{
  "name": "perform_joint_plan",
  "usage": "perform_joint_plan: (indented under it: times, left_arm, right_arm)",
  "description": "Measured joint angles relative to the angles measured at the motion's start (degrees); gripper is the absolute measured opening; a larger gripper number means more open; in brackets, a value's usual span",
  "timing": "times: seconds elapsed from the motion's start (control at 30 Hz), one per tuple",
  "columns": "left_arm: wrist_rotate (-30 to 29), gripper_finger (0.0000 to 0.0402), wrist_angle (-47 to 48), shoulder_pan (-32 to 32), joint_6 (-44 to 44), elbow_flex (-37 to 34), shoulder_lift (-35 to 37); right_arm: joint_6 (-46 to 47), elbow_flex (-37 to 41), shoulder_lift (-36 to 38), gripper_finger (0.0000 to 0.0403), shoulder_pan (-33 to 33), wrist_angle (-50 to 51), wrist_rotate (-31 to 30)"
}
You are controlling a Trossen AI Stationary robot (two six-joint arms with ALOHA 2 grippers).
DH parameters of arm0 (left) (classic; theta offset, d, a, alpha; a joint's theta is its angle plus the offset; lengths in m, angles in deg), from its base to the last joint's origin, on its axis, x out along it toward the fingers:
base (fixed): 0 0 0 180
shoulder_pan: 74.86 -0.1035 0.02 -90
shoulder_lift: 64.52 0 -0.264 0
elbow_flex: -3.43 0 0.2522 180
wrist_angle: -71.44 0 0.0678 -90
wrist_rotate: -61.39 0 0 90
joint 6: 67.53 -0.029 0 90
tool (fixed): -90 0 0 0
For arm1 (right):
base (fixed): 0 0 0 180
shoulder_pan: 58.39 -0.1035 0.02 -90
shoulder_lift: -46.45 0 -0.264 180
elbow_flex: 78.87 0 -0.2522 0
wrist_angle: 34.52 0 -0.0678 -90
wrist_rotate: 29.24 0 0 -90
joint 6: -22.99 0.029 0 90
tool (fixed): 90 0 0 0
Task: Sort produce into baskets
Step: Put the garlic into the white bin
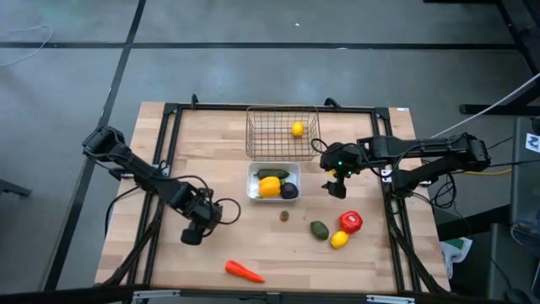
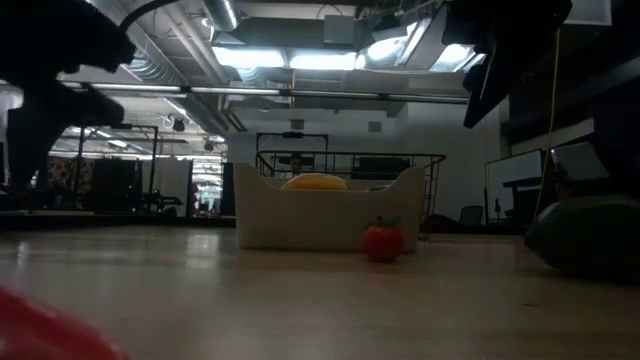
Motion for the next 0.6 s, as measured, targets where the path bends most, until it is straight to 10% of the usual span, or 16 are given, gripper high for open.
perform_joint_plan:
  times: [0.6]
  left_arm:
    - [0.4,0.0182,-7.9,0.2,0.4,-6.9,-0.1]
  right_arm:
    - [0.0,0.0,0.0,0.0372,0.0,0.0,0.0]
